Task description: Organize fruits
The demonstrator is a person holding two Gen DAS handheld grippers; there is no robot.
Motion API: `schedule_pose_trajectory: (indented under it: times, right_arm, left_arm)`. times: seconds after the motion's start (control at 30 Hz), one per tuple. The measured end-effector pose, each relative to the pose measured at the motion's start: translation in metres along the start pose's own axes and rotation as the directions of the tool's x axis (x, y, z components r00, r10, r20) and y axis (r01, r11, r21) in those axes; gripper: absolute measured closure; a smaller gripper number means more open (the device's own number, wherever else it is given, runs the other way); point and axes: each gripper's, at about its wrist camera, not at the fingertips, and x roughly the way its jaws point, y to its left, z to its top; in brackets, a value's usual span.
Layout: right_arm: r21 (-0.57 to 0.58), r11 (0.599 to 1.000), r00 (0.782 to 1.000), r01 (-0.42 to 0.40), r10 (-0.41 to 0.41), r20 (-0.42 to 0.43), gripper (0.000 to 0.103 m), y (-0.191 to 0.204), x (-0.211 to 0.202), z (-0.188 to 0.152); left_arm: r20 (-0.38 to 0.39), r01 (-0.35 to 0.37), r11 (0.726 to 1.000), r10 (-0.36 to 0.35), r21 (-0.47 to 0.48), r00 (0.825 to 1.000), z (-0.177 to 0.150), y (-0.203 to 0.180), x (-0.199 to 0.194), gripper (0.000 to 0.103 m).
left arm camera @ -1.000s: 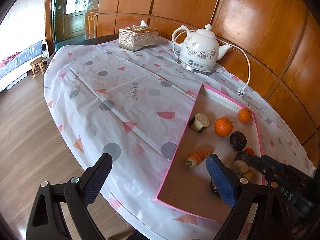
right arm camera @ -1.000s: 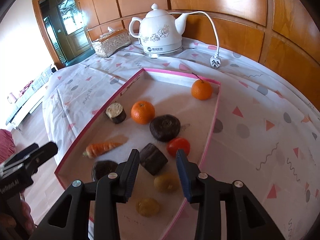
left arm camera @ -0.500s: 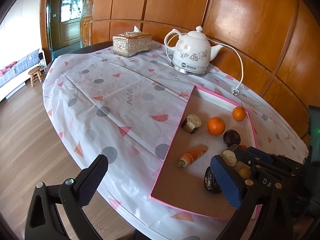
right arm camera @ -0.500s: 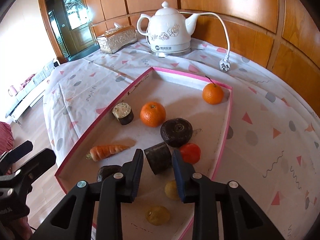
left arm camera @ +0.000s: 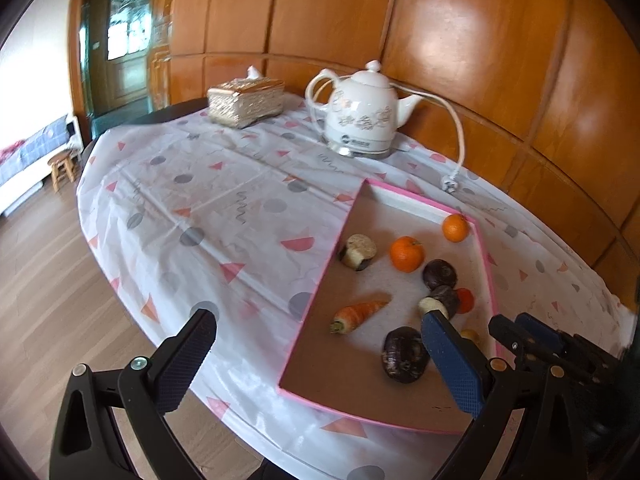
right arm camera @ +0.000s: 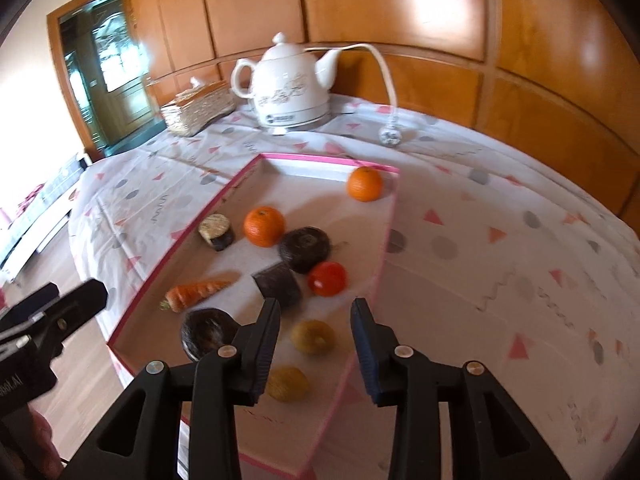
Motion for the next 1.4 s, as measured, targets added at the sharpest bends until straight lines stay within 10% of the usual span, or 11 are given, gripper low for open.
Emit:
schedule_pose_trajectory:
  times: [0.4, 0.8, 1.4]
  right_arm:
    - [0.068, 0.984, 0.983, 0.167, -0.171, 0.067, 0.066, -0.024, -0.029, -0.027]
    - [0.067, 0.983, 0.981, 0.171, -0.176, 0.083, 0.066, -0.029, -0.035, -0.035]
    - [0.027, 0.984, 0.979, 0.176, -0.178, 0.100, 0.066, -0.019, -0.036, -0.032]
  left_arm:
    - [0.088, 0.069, 0.989, -0.080, 0.127, 0.993, 0.005, -0.036, -0.025, 0.000]
    - [0.153, -0.042, 0.985, 0.016, 0.168, 0.988, 0.003, -0.045, -0.027, 0.000]
    - [0.129, -0.018, 0.986, -0.003, 0.163, 0.992, 0.000, -0.044, -0.023, 0.000]
